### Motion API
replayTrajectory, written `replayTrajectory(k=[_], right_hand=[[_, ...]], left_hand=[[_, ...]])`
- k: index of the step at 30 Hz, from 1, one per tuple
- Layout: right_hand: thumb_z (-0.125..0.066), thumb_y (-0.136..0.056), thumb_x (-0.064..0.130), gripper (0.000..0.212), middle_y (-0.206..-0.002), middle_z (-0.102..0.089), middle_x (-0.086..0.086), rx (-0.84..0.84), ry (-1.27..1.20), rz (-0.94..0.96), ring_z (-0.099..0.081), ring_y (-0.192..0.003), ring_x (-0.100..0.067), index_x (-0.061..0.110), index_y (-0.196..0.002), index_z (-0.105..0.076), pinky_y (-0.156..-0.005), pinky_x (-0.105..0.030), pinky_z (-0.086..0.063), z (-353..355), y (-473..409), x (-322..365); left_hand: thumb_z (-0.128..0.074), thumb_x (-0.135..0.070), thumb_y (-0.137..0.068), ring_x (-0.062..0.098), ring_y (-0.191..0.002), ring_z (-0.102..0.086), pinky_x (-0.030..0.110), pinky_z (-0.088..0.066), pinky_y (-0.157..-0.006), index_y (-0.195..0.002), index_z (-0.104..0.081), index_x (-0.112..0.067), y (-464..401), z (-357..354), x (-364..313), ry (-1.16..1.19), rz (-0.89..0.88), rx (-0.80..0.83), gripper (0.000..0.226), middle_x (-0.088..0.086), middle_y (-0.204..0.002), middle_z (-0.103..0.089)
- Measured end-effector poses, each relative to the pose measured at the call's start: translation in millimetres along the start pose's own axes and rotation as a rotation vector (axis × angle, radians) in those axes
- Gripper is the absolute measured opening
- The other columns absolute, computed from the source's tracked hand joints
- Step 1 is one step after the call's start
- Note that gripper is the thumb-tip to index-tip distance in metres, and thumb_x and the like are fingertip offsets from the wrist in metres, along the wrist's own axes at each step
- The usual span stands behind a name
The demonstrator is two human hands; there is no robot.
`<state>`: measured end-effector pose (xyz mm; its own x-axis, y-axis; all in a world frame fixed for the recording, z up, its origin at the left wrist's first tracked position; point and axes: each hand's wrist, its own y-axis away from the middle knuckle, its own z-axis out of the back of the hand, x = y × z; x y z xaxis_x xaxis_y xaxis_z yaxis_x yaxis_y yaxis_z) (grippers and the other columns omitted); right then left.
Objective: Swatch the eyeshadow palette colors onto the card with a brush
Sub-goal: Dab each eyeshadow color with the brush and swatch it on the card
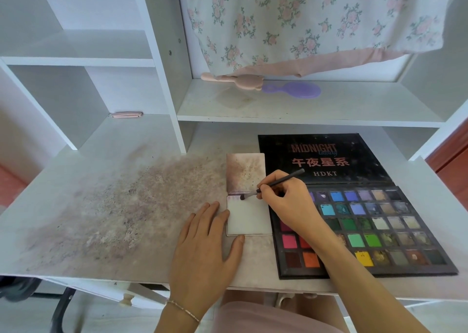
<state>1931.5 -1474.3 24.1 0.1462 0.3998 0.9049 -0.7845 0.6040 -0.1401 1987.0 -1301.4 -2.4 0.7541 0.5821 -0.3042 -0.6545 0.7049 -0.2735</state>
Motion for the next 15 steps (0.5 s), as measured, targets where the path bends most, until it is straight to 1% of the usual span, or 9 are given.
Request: replayTrajectory(k=[3,5,9,13,15], right_hand=[[-0.055,-0.086,0.010,0.020,-0.080,-0.065,0.002,0.001,0.008,0.002,-0.063,-0.079,-0.012,0.027,-0.077,-0.054,-0.067,-0.011,-0.050,-1,0,-1],[-0.054,-0.087,0.011,0.018,-0.082,-0.065,0.000,-0.032,0.000,0.010,-0.063,-0.080,-0.011,0.027,-0.080,-0.054,-0.069,-0.013,-0.051,-1,-1,0],[-0.052,-0.088,0.004,0.020,-0.079,-0.064,0.002,-0.124,-0.165,0.023,-0.064,-0.077,-0.004,0.023,-0.083,-0.057,-0.071,-0.016,-0.052,2,-1,3],[-0.048,-0.089,-0.002,0.021,-0.076,-0.064,-0.001,-0.151,-0.265,0.031,-0.062,-0.070,0.002,0.014,-0.087,-0.061,-0.068,-0.013,-0.050,6,0,6],[-0.047,-0.089,-0.003,0.021,-0.076,-0.065,-0.001,-0.172,-0.283,0.041,-0.062,-0.069,0.002,0.012,-0.089,-0.062,-0.067,-0.011,-0.049,11,2,7]], left_hand=[[-0.056,-0.042,-0.077,0.026,-0.114,-0.058,0.041,-0.032,-0.099,-0.110,-0.065,-0.014,0,1,0,0.000,0.001,0.008,0.045,0.007,-0.121,-0.062],[-0.055,-0.043,-0.078,0.025,-0.116,-0.056,0.041,-0.030,-0.100,-0.112,-0.064,-0.014,1,1,0,0.005,0.007,0.022,0.045,0.007,-0.123,-0.061],[-0.054,-0.043,-0.079,0.025,-0.118,-0.055,0.040,-0.028,-0.101,-0.113,-0.064,-0.015,1,2,0,0.019,0.016,0.038,0.046,0.006,-0.124,-0.060],[-0.056,-0.042,-0.078,0.025,-0.116,-0.056,0.041,-0.030,-0.100,-0.111,-0.065,-0.014,0,4,0,0.014,0.007,0.032,0.045,0.007,-0.122,-0.061],[-0.051,-0.045,-0.080,0.025,-0.116,-0.056,0.042,-0.031,-0.100,-0.110,-0.065,-0.014,0,5,0,0.019,0.004,0.029,0.045,0.006,-0.122,-0.061]])
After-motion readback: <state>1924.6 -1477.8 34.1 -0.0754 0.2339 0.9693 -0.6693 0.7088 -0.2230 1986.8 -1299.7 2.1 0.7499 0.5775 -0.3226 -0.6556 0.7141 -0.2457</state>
